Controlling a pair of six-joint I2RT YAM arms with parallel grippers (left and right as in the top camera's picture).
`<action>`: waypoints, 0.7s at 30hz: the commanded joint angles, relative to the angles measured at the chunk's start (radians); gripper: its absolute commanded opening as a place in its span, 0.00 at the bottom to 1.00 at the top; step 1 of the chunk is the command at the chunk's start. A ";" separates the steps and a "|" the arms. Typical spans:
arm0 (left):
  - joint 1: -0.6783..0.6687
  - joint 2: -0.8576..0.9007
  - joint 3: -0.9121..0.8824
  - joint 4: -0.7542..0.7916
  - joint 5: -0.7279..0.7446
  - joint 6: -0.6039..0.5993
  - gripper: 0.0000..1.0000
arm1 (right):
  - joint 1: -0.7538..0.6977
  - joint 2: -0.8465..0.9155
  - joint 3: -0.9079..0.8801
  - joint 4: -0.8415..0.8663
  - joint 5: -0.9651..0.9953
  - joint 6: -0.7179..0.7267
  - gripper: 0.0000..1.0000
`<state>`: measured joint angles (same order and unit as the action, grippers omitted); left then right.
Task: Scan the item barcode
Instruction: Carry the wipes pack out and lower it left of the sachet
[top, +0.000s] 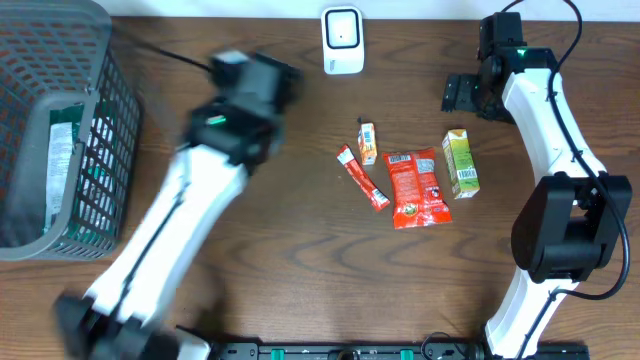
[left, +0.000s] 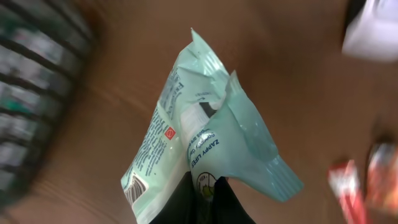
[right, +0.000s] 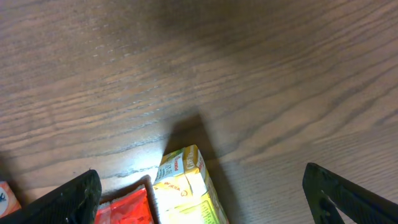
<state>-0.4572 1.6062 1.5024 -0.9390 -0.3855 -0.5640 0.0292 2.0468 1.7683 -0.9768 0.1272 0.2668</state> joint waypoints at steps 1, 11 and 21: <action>-0.048 0.179 -0.014 0.008 0.190 -0.098 0.07 | -0.008 -0.008 0.009 -0.002 0.006 -0.002 0.99; -0.061 0.374 -0.014 0.094 0.399 -0.111 0.07 | -0.008 -0.008 0.009 -0.002 0.006 -0.002 0.99; -0.042 0.278 0.040 0.089 0.427 -0.008 0.69 | -0.008 -0.008 0.009 -0.002 0.006 -0.002 0.99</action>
<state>-0.5171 1.9755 1.4937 -0.8486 0.0319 -0.6159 0.0292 2.0468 1.7683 -0.9764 0.1272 0.2672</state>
